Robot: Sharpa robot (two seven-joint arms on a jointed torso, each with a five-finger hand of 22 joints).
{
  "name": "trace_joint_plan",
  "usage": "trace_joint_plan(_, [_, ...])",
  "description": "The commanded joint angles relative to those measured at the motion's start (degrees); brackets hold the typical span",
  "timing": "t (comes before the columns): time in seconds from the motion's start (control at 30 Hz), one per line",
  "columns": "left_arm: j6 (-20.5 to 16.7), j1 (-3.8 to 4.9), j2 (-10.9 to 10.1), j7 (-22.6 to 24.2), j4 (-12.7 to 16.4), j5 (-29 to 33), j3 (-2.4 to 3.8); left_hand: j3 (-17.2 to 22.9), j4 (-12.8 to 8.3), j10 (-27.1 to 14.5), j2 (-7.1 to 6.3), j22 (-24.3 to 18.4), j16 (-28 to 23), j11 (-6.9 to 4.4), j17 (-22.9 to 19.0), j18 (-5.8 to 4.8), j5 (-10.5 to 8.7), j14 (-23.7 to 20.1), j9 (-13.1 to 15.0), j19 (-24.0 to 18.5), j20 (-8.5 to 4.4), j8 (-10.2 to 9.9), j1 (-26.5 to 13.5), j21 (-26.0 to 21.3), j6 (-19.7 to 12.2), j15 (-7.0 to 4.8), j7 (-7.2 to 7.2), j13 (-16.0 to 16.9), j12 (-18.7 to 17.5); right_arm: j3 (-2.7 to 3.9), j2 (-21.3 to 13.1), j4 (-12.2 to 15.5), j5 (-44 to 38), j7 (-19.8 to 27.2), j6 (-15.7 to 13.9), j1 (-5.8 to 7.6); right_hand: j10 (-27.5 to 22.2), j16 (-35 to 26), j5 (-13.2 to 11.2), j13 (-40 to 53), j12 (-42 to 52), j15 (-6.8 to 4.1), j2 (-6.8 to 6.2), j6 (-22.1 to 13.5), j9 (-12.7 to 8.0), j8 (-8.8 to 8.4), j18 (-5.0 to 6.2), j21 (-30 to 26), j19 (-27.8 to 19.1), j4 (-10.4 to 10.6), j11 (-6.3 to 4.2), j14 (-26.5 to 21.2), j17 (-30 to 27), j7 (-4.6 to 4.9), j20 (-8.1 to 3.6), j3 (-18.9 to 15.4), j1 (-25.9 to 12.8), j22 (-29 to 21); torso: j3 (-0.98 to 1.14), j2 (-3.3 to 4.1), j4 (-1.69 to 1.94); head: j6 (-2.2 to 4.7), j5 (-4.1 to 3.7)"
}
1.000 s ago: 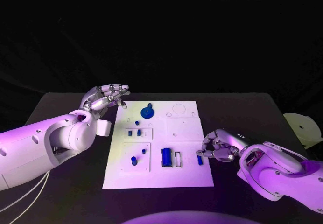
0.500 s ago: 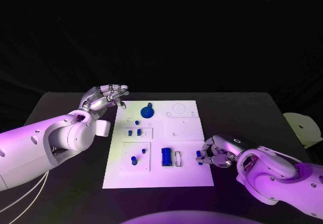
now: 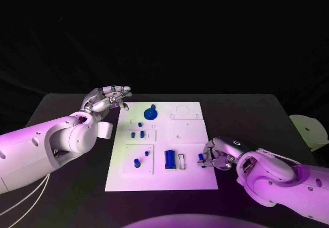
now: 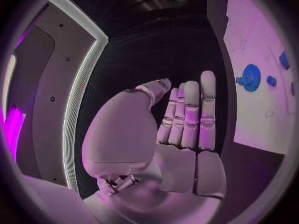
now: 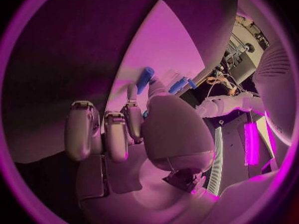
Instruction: Assemble the parts on the task board
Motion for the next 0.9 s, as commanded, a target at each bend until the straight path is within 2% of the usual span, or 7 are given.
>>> trace_joint_plan(0.03, [1.2, 0.03, 0.0, 0.1, 0.2, -0.2, 0.03, 0.3, -0.3, -0.6, 0.37, -0.1, 0.1, -0.02, -0.1, 0.81, 0.12, -0.3, -0.1, -0.4, 0.15, 0.4, -0.3, -0.3, -0.6, 0.18, -0.02, 0.1, 0.6, -0.3, 0.4, -0.5, -3.7, -1.7, 3.1, -0.51, -0.1, -0.1, -0.3, 1.1, -0.4, -0.04, 0.29, 0.4, -0.6, -0.46, -0.23, 0.3, 1.2, -0.7, -0.45, 4.5, 8.1, -0.18, 0.31, 0.2, 3.3, 11.3, -0.02, -0.01, -0.01, -0.08, 0.02])
trace_joint_plan(0.27, [1.2, 0.03, 0.0, 0.0, 0.2, -0.2, 0.03, 0.3, -0.3, -0.6, 0.37, -0.1, 0.1, -0.02, -0.1, 0.81, 0.12, -0.3, -0.1, -0.4, 0.15, 0.4, -0.3, -0.3, -0.6, 0.18, -0.02, 0.1, 0.6, -0.31, 1.1, -0.7, -7.2, -2.2, 5.5, -0.83, -0.2, -0.1, -4.6, 1.3, -0.4, -0.36, 0.38, 1.4, -1.5, -1.45, -0.3, 0.6, 1.3, -3.5, -0.79, 4.5, 8.1, -0.49, -0.08, 4.1, 12.0, 11.4, -0.05, -0.05, 0.02, -0.11, 0.05])
trace_joint_plan(0.47, [1.3, 0.03, 0.0, 0.0, 0.2, -0.2, 0.03, 0.3, -0.3, -0.6, 0.37, -0.1, 0.1, -0.02, -0.1, 0.81, 0.12, -0.3, -0.1, -0.4, 0.15, 0.4, -0.3, -0.3, -0.6, 0.18, -0.02, 0.1, 0.6, -0.31, 1.4, -0.6, -9.1, -2.3, 7.3, -0.96, -0.1, -0.1, -4.5, 1.5, -0.2, -0.33, -0.59, 2.2, -2.2, -2.06, -0.35, 0.7, 1.4, -3.8, -0.76, 4.5, 8.2, -0.42, -0.07, 5.9, 13.7, 11.5, -0.05, -0.04, -0.01, -0.1, 0.02])
trace_joint_plan(0.6, [1.3, 0.03, -0.1, -0.1, 0.2, -0.2, 0.03, 0.3, -0.3, -0.6, 0.37, -0.1, 0.1, -0.02, -0.1, 0.81, 0.12, -0.3, -0.1, -0.4, 0.15, 0.4, -0.3, -0.3, -0.6, 0.18, -0.02, 0.1, 0.6, -0.32, 1.4, -0.3, -9.4, -2.5, 6.7, -1.0, -0.1, -0.1, -1.5, 1.6, -0.2, -0.39, -1.0, 3.0, -2.9, -2.76, -0.38, 0.9, 1.4, -3.3, -0.92, 4.5, 8.3, -0.47, -0.13, 8.7, 14.6, 11.5, -0.02, -0.05, -0.01, -0.11, 0.03])
trace_joint_plan(0.8, [1.3, 0.03, -0.1, -0.1, 0.2, -0.2, 0.03, 0.3, -0.3, -0.6, 0.37, -0.1, 0.1, -0.02, -0.1, 0.81, 0.12, -0.3, -0.1, -0.4, 0.15, 0.4, -0.3, -0.3, -0.6, 0.18, -0.02, 0.1, 0.6, -0.3, 1.2, 0.6, -7.8, -2.4, 3.1, -1.0, 0.3, 0.0, 1.5, 1.8, 0.0, -0.68, -2.09, 2.8, -2.7, -2.93, -0.46, 1.3, 1.7, -0.4, -1.34, 4.6, 8.6, -0.93, -0.41, 15.9, 13.0, 11.6, -0.01, -0.05, -0.02, -0.11, 0.12])
trace_joint_plan(0.87, [1.3, 0.03, -0.1, -0.1, 0.2, -0.2, 0.03, 0.3, -0.3, -0.6, 0.37, -0.1, 0.1, -0.02, -0.1, 0.81, 0.12, -0.3, -0.1, -0.4, 0.15, 0.4, -0.3, -0.3, -0.6, 0.18, -0.02, 0.1, 0.6, -0.24, 1.0, 1.3, -7.1, -2.2, 1.3, -0.97, 0.4, 0.0, 1.5, 1.6, -0.3, -0.7, -3.22, 2.2, -1.8, -2.29, -0.54, 1.7, 1.8, -0.7, -1.22, 4.6, 8.8, -0.81, -0.51, 21.0, 13.1, 11.8, 0.0, -0.05, 0.01, -0.12, 0.07])
trace_joint_plan(0.9, [1.3, 0.03, -0.1, -0.1, 0.2, -0.2, 0.03, 0.3, -0.3, -0.6, 0.37, -0.1, 0.1, -0.02, -0.1, 0.81, 0.12, -0.3, -0.1, -0.4, 0.15, 0.4, -0.3, -0.3, -0.6, 0.18, -0.02, 0.1, 0.6, -0.21, 0.9, 1.6, -6.5, -2.0, 0.5, -0.89, 0.5, 0.0, 1.0, 1.6, -0.4, -0.47, -5.18, 2.0, -0.7, -1.34, -0.56, 1.8, 1.9, -0.7, -1.1, 4.6, 8.8, -0.5, -0.46, 25.3, 11.3, 11.8, 0.01, -0.05, 0.02, -0.13, 0.05])
